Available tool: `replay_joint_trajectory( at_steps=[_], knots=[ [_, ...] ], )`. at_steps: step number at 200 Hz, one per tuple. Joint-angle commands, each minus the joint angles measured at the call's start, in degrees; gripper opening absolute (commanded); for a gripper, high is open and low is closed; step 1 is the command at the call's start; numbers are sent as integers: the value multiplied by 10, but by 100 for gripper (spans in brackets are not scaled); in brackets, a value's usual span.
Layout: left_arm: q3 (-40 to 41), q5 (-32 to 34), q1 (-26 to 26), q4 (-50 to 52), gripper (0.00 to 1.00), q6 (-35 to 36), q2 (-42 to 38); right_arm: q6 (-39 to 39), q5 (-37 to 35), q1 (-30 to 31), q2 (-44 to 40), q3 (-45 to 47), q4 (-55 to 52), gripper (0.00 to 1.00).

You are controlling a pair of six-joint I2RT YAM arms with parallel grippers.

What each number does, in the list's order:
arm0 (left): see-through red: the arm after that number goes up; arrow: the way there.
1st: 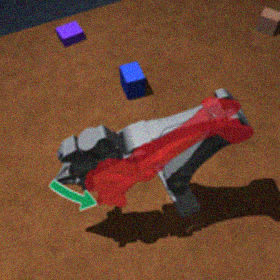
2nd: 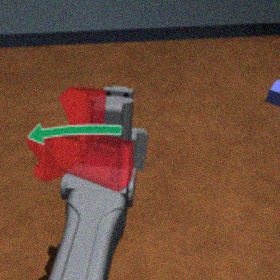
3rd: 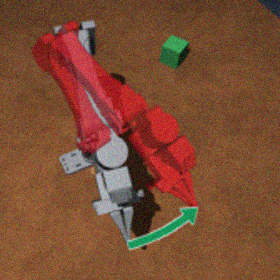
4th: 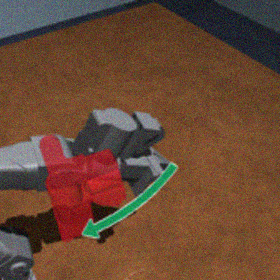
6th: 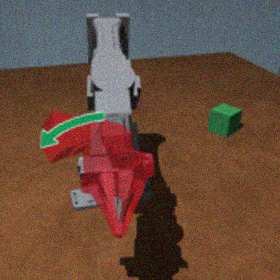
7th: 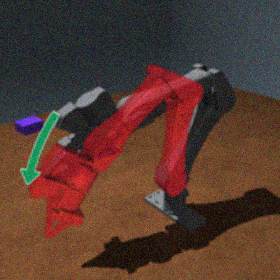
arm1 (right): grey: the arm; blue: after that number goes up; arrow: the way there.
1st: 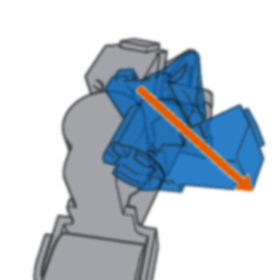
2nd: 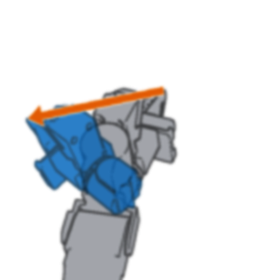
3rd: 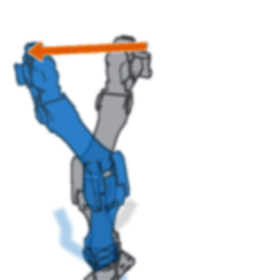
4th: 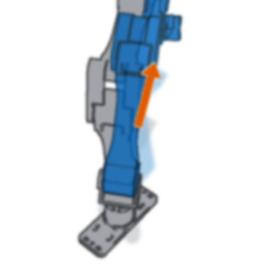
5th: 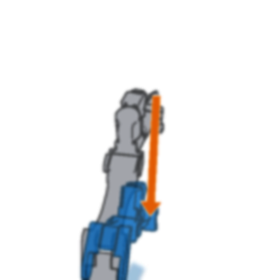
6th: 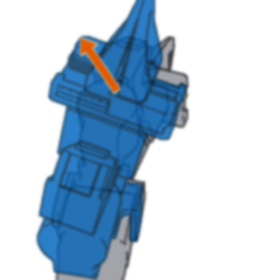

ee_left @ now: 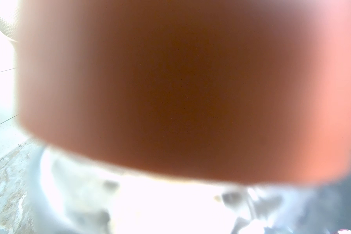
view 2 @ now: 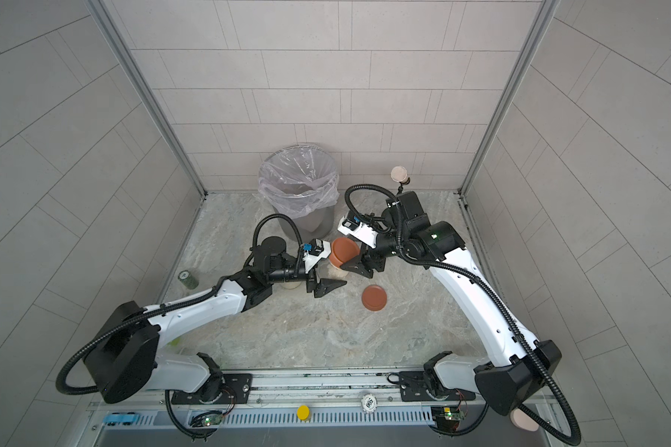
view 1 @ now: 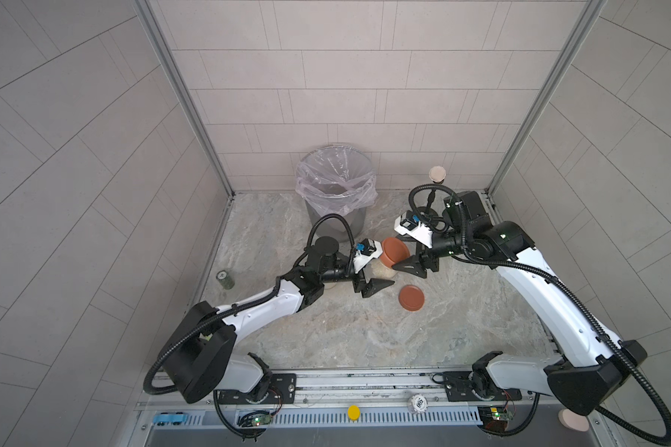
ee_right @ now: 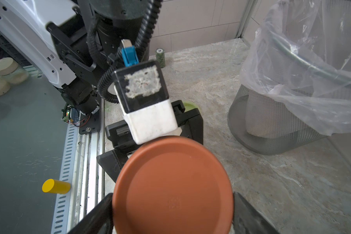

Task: Empty moldy rice from jars
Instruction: Unscrew the lid from the jar.

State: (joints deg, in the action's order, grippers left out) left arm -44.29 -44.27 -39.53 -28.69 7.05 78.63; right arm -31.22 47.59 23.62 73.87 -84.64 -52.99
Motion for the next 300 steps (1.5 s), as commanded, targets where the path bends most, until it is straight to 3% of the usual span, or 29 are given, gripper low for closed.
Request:
replay_joint_trajectory(
  at_steps=[1, 46, 133, 177, 212, 300],
  knots=[
    [-8, -4, 7, -94, 0, -27, -50, -97, 37, 6, 22, -28, -130, 79],
    [5, -10, 7, -68, 0, -28, -77, -138, 38, 6, 55, -75, -185, 77],
    [2, -27, 7, -52, 0, -31, -81, -152, 54, 39, 60, -101, -163, 77],
    [-9, -36, 6, 2, 0, -5, -93, -234, 26, 40, 62, -113, -213, 76],
    [-6, -36, 7, 21, 0, 7, -103, -229, -7, 39, 43, -105, -185, 76],
    [-7, -54, 7, 28, 0, 11, -100, -225, 16, 40, 3, -77, -128, 75]
  ],
)
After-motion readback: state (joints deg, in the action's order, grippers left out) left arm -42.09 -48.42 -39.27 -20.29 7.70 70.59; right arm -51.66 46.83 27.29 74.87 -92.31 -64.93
